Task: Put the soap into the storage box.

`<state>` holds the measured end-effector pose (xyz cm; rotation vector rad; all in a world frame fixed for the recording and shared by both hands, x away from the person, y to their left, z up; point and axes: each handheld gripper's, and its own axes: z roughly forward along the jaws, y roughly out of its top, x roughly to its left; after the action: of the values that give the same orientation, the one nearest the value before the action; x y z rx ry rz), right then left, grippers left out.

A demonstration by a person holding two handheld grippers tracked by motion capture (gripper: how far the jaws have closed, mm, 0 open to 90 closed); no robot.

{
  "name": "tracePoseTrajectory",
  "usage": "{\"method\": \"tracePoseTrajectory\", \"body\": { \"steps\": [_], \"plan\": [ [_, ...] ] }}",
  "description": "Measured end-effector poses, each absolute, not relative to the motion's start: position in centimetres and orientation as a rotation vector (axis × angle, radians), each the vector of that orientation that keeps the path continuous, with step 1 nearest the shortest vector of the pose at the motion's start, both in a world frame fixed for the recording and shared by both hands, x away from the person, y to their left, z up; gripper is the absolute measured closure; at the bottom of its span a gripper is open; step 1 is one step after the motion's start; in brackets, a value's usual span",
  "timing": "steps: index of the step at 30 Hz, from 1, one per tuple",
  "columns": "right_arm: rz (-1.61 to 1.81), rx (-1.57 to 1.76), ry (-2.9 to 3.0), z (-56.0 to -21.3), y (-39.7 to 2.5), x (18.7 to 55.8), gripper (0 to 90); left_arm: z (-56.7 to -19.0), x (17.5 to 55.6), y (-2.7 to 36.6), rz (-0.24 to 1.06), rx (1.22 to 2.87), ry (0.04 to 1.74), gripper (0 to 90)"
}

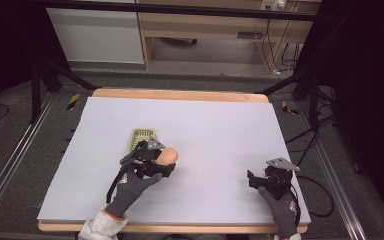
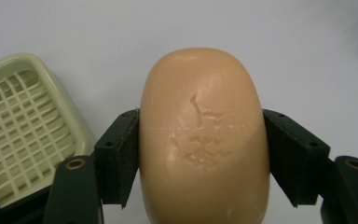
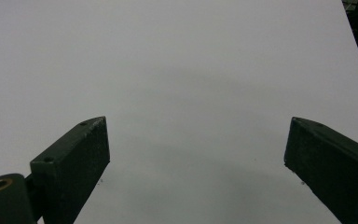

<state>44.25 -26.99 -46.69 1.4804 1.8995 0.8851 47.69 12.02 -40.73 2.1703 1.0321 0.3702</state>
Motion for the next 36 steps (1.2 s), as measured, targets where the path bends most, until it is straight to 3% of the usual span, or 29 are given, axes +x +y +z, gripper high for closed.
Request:
{"method": "tracePoseTrajectory", "body": {
  "steps": [36],
  "plan": [
    [0.880, 1.476, 1.902, -46.7, -26.9, 44.3, 7.2, -39.4, 50.6, 16.2, 0.459, 2.075, 1.156, 31.6]
  ]
}}
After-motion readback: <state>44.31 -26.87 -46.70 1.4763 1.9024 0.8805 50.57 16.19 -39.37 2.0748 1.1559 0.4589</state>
